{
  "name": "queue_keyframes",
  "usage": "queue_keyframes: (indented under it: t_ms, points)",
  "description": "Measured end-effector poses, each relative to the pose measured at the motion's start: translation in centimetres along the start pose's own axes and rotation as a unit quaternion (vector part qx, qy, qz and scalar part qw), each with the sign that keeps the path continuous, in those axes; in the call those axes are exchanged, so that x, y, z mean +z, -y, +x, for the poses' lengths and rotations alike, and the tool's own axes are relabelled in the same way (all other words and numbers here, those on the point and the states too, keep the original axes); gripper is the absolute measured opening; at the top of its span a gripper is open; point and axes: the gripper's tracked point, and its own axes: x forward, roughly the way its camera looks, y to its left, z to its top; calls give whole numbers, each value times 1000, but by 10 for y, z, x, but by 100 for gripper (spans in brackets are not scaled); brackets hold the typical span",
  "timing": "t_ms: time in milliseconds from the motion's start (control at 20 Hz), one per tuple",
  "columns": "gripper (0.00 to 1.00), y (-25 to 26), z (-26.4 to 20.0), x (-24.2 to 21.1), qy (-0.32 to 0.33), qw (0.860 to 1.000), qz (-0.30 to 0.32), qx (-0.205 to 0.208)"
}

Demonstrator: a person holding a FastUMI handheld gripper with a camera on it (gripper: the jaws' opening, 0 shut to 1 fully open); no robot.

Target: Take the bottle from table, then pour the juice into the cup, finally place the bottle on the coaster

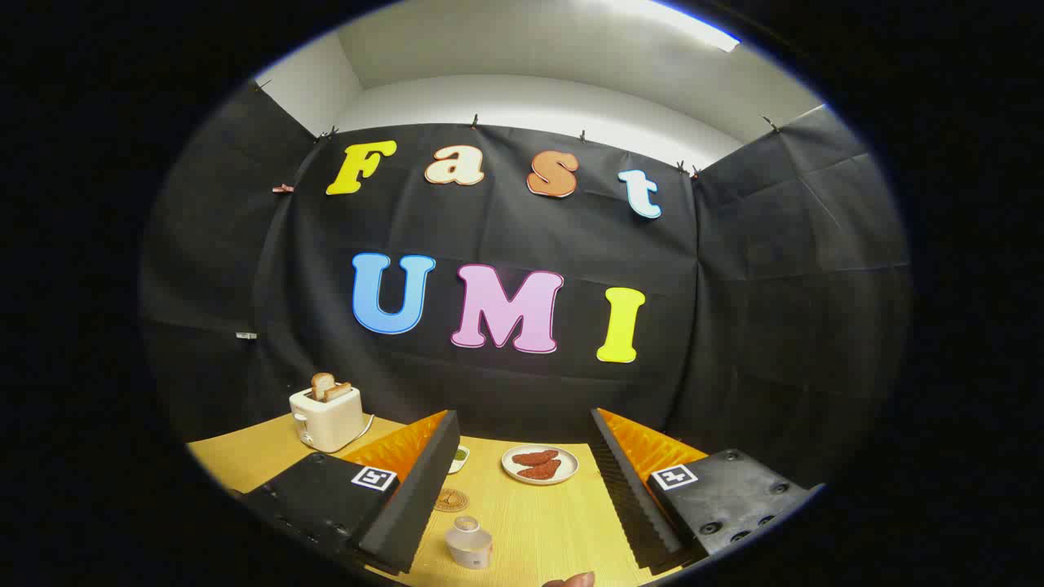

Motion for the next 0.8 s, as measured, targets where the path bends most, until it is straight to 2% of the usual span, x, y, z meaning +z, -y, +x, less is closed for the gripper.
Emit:
queue_keyframes:
  t_ms: [800]
  points:
    - [97,-7,-7,4,9,1000,-23,-1]
